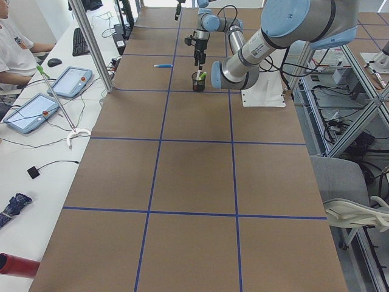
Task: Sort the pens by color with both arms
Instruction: 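Lower the left gripper and grasp the red-capped white marker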
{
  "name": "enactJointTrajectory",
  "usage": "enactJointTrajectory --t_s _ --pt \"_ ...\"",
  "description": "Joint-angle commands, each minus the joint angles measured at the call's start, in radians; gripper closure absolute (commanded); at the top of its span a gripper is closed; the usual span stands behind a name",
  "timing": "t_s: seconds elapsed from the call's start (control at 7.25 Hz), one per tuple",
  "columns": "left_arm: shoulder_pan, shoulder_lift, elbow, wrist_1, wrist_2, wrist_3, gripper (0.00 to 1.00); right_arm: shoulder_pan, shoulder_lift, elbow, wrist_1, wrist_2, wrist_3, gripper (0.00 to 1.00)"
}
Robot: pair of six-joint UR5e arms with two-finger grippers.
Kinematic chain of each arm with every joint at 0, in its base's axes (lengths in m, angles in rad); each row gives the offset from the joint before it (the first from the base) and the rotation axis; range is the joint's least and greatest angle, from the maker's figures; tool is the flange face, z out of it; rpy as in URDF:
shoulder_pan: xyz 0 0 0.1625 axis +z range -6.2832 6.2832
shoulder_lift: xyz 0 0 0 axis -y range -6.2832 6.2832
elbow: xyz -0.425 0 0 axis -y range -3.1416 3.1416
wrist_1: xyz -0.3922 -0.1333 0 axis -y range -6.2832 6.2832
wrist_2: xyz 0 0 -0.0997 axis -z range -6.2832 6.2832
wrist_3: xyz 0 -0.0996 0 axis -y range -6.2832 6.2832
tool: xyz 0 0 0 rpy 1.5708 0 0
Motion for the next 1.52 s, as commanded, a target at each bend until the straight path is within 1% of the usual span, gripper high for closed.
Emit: enactJointTrajectory --t_s 0.0,0.28,0.41,0.55,0.69,0.83,0.96,1.1,1.38 --pt "0.001 0.000 0.009 0.002 0.000 0.002 0.32 0.000 -0.002 0.000 0.000 0.000 0.000 0.00" --pt "0.001 0.008 0.009 0.000 0.000 0.002 0.39 0.000 -0.002 0.000 0.000 0.000 -0.002 0.00" --pt "0.001 0.008 0.009 0.000 0.000 0.001 0.47 0.000 -0.002 0.000 0.000 0.000 -0.002 0.01" --pt "0.001 0.009 0.009 0.002 0.000 0.002 0.53 0.000 -0.002 0.000 0.000 0.000 -0.002 0.00" --pt "0.001 0.011 0.009 0.002 0.000 0.002 0.56 0.000 -0.002 0.000 0.000 0.000 -0.002 0.01" --pt "0.002 0.011 0.009 0.003 -0.001 0.001 0.67 0.000 -0.002 0.000 0.000 0.000 -0.002 0.01" --pt "0.007 0.009 0.008 0.009 -0.003 0.001 0.90 0.000 -0.002 0.000 0.000 0.000 -0.002 0.01" --pt "0.007 0.003 0.002 0.030 -0.006 0.001 1.00 0.000 -0.002 0.002 0.000 0.002 -0.002 0.00" --pt "0.004 -0.006 -0.031 0.058 -0.007 0.008 1.00 0.000 0.001 0.004 0.000 0.002 0.000 0.01"
